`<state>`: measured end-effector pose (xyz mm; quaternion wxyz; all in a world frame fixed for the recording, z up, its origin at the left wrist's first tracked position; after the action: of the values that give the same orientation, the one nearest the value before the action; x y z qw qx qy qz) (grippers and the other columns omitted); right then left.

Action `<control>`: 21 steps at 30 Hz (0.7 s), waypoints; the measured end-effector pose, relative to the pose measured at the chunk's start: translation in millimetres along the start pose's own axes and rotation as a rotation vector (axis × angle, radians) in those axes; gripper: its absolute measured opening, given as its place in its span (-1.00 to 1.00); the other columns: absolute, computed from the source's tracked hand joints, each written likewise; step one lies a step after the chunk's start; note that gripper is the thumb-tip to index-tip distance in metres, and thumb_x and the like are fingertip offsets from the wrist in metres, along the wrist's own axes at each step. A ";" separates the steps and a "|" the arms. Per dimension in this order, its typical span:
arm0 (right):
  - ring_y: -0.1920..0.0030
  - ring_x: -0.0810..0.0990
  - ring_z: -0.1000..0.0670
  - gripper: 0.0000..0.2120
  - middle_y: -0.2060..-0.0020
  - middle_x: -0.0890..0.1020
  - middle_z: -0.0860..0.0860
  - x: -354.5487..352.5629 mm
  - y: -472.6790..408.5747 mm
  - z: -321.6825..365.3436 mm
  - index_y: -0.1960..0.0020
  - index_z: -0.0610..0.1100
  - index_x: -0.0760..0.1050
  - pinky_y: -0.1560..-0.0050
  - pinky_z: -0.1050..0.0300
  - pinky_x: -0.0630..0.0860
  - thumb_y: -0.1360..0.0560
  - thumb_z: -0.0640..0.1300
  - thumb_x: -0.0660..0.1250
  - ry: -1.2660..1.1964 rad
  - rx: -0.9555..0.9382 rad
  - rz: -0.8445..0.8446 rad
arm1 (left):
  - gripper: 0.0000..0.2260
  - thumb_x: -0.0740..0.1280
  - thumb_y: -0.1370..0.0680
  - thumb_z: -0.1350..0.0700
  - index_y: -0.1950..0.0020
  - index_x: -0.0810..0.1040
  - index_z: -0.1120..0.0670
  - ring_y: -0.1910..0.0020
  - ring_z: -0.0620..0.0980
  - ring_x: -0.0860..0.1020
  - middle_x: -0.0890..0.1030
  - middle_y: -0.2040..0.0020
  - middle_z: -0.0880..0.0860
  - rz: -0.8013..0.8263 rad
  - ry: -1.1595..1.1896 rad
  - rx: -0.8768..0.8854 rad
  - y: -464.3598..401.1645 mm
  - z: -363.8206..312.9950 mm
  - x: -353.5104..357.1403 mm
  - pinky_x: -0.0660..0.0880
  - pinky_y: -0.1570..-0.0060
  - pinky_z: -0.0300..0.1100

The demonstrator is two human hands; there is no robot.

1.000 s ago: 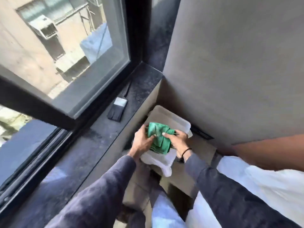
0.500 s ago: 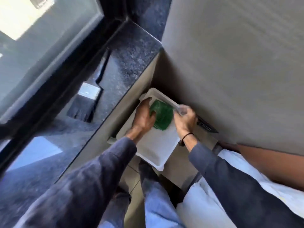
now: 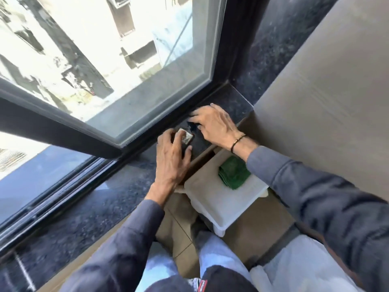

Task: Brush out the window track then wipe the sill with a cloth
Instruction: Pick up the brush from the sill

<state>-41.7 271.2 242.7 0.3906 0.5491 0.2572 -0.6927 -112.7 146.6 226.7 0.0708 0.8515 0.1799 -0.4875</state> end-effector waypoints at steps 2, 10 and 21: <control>-0.23 0.58 -0.07 -0.72 -0.14 0.66 0.02 -8.0 3.7 -4.5 -0.16 0.05 0.63 -0.38 -0.11 0.34 -0.46 -0.11 0.38 0.089 -0.031 0.033 | -0.66 0.40 -0.49 0.11 -0.24 0.50 0.13 -0.11 0.15 0.45 0.52 -0.20 0.18 0.034 0.020 0.063 -6.4 -3.9 -3.6 0.47 -0.16 0.04; 0.22 0.58 -0.16 -0.82 0.22 0.59 -0.05 8.4 114.3 -41.4 0.15 -0.11 0.53 0.23 -0.06 0.54 -0.30 -0.05 0.29 0.067 0.020 0.021 | -0.76 0.31 -0.42 0.23 -0.06 0.60 0.25 0.07 0.22 0.53 0.63 -0.04 0.21 0.218 -0.022 0.631 13.2 -81.7 34.3 0.52 0.05 0.06; 0.09 0.64 -0.26 -0.80 0.13 0.63 -0.16 237.7 228.2 -45.8 0.09 -0.21 0.55 0.21 -0.02 0.56 -0.34 -0.12 0.36 -0.244 0.569 0.233 | -0.62 0.30 -0.28 0.26 -0.09 0.59 0.17 -0.03 0.27 0.57 0.62 -0.04 0.20 0.892 -0.106 0.616 100.5 -4.5 247.5 0.60 0.01 0.10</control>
<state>150.0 117.2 18.6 0.3263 0.5748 -0.0598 -0.7480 42.4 113.7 11.7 0.0269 0.8008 -0.3536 -0.4826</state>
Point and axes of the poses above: each hand's wrist, its own y-axis away from the middle knuckle, its own x-axis out of the palm, z = x × y, the point moved 9 cm from there along -y, towards the middle knuckle
